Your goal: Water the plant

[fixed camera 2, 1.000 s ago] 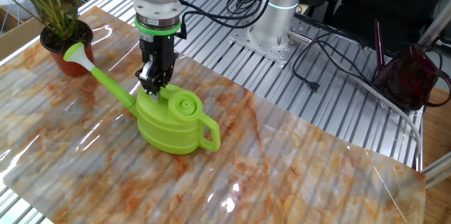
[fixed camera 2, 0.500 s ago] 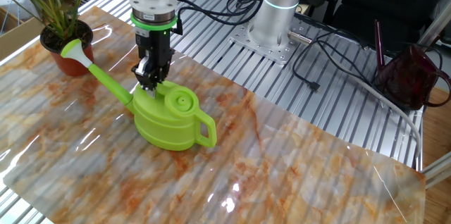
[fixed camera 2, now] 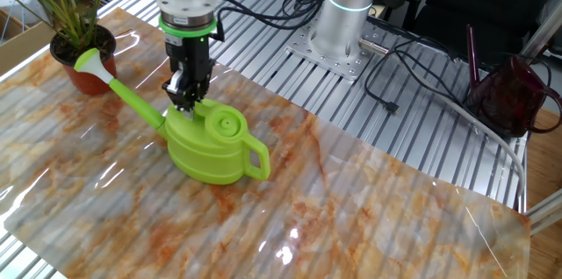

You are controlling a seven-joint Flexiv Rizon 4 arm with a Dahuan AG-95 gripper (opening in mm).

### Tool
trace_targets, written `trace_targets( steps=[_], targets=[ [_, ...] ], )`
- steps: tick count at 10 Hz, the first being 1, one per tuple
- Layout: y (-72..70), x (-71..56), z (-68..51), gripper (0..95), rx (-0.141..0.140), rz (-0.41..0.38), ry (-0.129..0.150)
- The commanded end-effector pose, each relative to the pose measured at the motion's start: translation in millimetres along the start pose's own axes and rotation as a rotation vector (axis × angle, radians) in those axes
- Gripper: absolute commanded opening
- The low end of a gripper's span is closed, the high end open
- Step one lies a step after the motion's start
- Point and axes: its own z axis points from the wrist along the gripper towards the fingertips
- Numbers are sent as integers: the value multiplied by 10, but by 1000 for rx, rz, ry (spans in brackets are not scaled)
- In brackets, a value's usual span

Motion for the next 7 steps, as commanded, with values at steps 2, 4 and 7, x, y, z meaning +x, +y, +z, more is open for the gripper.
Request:
trace_targets(
  steps=[2, 4, 7],
  targets=[
    [-23, -15, -5, 0, 34, 12, 18],
    [-34, -26, -24, 0, 33, 2, 38],
    [-34, -26, -21, 0, 53, 19, 53]
  ],
)
